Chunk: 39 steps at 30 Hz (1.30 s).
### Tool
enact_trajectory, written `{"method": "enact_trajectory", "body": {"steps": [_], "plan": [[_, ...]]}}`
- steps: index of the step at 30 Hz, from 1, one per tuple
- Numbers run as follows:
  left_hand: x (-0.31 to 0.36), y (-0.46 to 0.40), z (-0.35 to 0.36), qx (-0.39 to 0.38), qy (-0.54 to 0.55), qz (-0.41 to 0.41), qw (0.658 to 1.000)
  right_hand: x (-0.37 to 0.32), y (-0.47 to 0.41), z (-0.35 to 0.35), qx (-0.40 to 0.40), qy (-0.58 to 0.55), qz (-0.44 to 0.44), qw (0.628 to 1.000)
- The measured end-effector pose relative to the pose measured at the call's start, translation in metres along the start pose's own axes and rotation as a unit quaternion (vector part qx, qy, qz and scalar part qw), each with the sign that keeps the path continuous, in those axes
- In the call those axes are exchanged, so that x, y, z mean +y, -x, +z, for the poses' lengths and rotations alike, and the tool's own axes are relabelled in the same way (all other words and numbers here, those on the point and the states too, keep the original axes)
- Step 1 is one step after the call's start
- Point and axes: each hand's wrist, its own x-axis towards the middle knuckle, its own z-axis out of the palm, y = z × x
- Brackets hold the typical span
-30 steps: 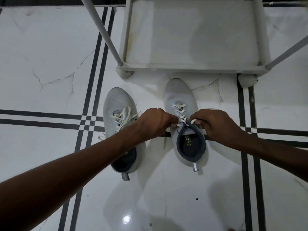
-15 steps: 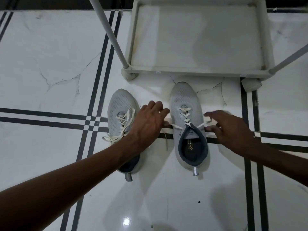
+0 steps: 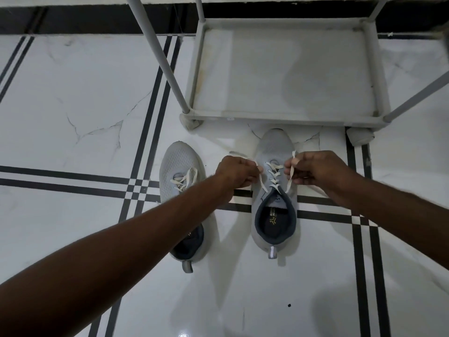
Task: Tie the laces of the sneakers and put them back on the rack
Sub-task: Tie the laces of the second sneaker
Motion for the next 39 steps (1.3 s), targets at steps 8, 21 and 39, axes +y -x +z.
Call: {"method": "enact_trajectory", "body": {"steps": [8, 21, 39], "plan": [[0.01, 0.014, 0.025, -0.064, -0.086, 0.122, 0.987, -0.034, 0.009, 0.004, 0.012, 0.111, -0.185, 0.976], [0.046, 0.021, -0.016, -0.185, -0.153, 0.152, 0.959, -0.027, -0.011, 0.007, -0.101, 0.19, -0.112, 0.97], [0.01, 0.01, -0.012, 0.122, -0.363, 0.336, 0.86, -0.015, -0.026, -0.001, 0.06, 0.152, -0.146, 0.976]]}}
